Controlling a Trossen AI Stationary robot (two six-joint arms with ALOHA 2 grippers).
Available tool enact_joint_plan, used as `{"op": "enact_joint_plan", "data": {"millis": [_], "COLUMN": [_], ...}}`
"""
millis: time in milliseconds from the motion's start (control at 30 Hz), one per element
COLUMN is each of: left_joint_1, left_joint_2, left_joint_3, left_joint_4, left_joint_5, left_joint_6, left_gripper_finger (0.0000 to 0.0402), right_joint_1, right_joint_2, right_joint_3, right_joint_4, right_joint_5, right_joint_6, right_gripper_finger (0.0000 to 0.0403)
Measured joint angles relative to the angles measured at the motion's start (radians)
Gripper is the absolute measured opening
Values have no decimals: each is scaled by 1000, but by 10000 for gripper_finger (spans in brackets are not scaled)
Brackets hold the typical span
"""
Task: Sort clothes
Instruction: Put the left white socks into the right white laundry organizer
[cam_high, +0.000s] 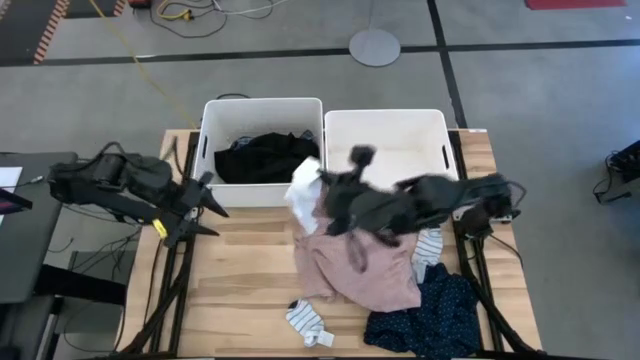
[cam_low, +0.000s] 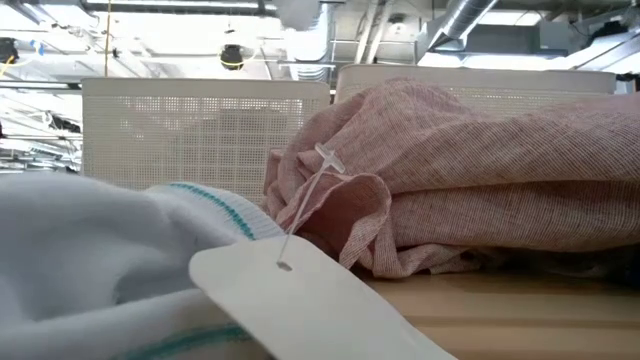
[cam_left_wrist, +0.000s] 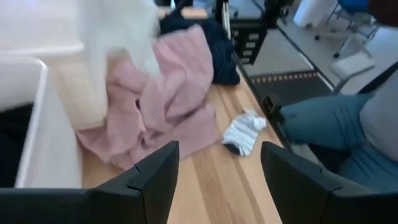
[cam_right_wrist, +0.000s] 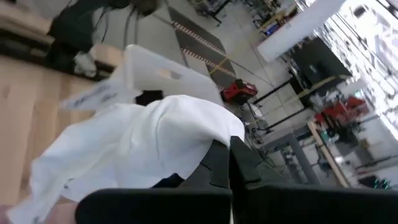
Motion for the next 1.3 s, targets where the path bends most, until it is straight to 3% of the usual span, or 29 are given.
{"op": "enact_joint_plan", "data": {"millis": [233, 567, 800, 1300], "left_joint_1": [-60, -210, -307, -495], "left_joint_2": [1, 4, 51, 215], "left_joint_3": [-159, -344, -464, -505], "left_joint_4": [135, 391, 563, 729], "left_joint_5": [-4, -51, -108, -235], "left_joint_6": [-23, -89, -135, -187], "left_gripper_finger": [222, 222, 222, 222], "right_joint_1": [-35, -170, -258, -551], "right_joint_2": [-149, -235, -249, -245], "right_joint_3": [0, 0, -87, -338], "right_joint_4": [-112, -608, -608, -608], "right_joint_5": [26, 52, 37, -300], "right_joint_6": [94, 521, 583, 604], "right_gripper_finger": [0, 0, 0, 1]}}
